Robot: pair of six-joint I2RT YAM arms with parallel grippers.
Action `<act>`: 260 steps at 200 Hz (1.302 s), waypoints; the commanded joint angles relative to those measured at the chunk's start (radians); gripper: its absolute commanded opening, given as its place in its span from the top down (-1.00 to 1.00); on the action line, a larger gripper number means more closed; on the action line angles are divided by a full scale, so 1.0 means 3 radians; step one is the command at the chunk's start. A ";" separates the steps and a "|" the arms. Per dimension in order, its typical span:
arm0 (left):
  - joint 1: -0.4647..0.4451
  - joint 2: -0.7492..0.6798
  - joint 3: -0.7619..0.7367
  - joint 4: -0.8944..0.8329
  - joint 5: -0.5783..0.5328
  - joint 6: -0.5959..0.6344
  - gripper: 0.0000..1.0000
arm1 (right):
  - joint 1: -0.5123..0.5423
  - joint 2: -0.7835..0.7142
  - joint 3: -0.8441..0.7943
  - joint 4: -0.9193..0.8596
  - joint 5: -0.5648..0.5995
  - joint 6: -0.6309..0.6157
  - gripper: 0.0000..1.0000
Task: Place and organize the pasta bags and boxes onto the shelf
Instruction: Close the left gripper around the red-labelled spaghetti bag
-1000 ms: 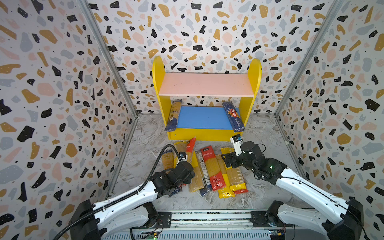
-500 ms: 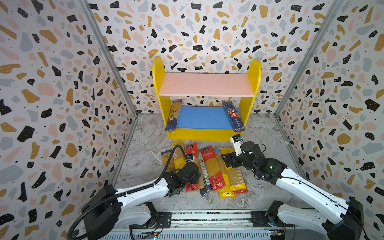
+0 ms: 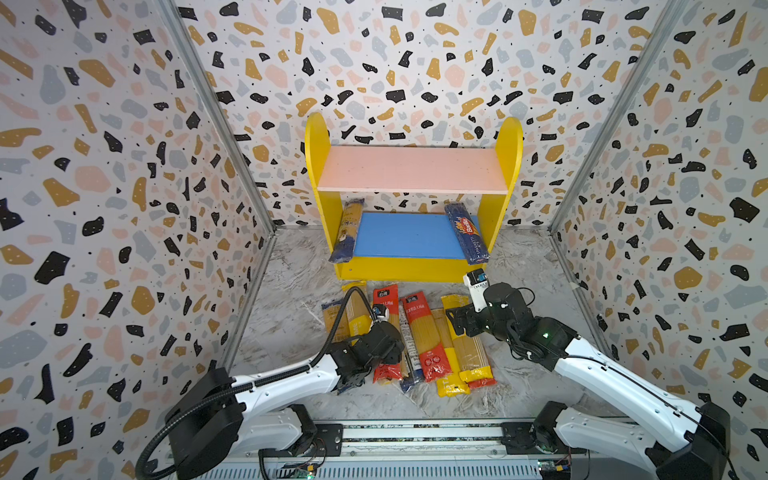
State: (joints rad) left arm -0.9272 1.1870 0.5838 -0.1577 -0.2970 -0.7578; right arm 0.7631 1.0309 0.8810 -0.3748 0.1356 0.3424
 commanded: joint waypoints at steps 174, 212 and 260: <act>-0.0008 0.0459 -0.0186 0.0334 0.0079 -0.0101 -0.50 | -0.0064 -0.0138 0.0045 -0.0106 0.0036 -0.0072 -0.78; -0.0008 0.0173 -0.0384 0.0210 0.0043 -0.0217 -0.53 | -0.0099 -0.0128 -0.0019 -0.0028 -0.0026 -0.0078 -0.78; -0.0019 0.0482 -0.0381 0.0485 0.0201 -0.0226 -0.52 | -0.0110 -0.0108 -0.0033 -0.0008 -0.0048 -0.0076 -0.78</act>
State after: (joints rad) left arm -0.9268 1.2629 0.4824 0.0017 -0.3004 -0.8066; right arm 0.7345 1.0080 0.8726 -0.3847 0.1246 0.3302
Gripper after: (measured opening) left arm 0.764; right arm 0.891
